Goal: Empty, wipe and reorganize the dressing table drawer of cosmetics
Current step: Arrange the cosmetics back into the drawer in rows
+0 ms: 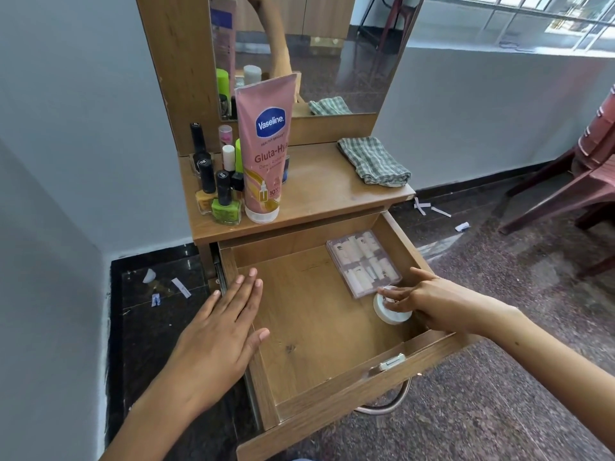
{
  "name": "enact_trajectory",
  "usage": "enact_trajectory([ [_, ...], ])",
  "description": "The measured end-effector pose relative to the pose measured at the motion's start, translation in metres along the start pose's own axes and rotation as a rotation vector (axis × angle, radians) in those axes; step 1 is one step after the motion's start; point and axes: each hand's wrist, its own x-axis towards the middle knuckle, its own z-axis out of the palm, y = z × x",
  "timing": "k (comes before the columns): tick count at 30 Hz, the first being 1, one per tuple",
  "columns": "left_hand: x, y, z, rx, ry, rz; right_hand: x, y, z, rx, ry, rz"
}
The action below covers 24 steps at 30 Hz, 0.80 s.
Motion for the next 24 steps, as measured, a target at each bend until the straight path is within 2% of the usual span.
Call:
enact_trajectory([
  [9,0.001,-0.001,-0.001,0.009,-0.029,0.009,-0.003,-0.005,-0.009,-0.061,-0.063,0.017],
  [12,0.001,0.0,-0.001,-0.011,-0.048,-0.006,-0.002,-0.011,-0.014,-0.068,-0.009,-0.008],
  [16,0.003,-0.002,-0.005,0.048,0.038,0.036,0.008,-0.033,-0.029,-0.059,0.087,-0.097],
  [17,0.003,-0.005,-0.006,0.035,0.043,0.042,0.014,-0.041,-0.033,-0.027,0.16,-0.143],
  [20,0.007,-0.01,-0.017,-0.048,-0.082,-0.008,0.038,-0.062,-0.042,0.09,0.588,-0.271],
  [24,0.009,-0.013,-0.022,-0.042,-0.109,-0.022,0.06,-0.093,-0.068,0.48,0.979,-0.199],
])
